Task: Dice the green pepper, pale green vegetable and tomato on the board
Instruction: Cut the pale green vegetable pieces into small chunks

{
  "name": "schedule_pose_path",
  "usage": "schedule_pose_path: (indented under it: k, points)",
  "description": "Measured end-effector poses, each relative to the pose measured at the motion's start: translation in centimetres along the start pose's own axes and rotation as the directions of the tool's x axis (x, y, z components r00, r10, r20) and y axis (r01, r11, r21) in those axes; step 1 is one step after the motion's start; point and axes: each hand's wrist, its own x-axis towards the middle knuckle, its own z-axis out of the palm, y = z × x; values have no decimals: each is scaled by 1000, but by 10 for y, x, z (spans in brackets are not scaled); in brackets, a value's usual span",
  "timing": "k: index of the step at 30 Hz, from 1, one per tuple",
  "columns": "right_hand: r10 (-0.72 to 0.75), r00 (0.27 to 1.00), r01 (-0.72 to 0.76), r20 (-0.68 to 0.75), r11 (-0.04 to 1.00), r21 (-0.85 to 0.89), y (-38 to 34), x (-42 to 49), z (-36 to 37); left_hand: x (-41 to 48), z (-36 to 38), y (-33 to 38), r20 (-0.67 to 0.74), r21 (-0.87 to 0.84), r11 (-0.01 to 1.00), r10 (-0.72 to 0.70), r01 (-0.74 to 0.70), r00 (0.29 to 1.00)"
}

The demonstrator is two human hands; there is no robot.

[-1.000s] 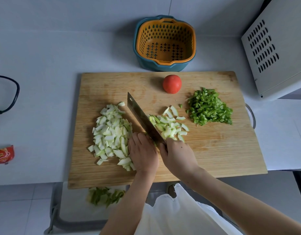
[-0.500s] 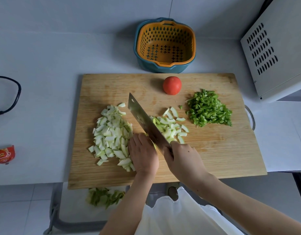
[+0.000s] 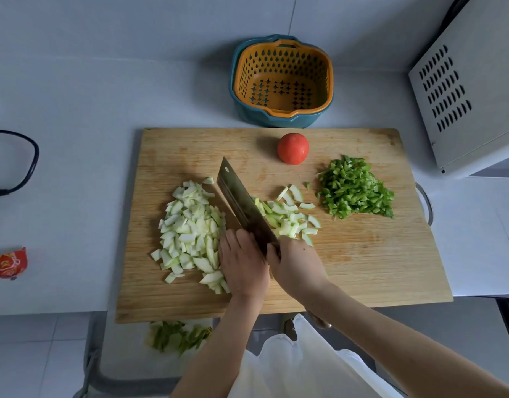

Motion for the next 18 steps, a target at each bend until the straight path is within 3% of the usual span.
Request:
schedule_pose_path:
  k: [10, 18]
  points:
    - [-35, 996, 40, -87, 997, 61, 12, -20, -15, 9, -16, 1, 92, -237, 964, -100, 119, 991]
    - [-39, 997, 44, -72, 997, 70, 8, -24, -11, 15, -24, -2, 221, -264, 943, -146, 204, 964]
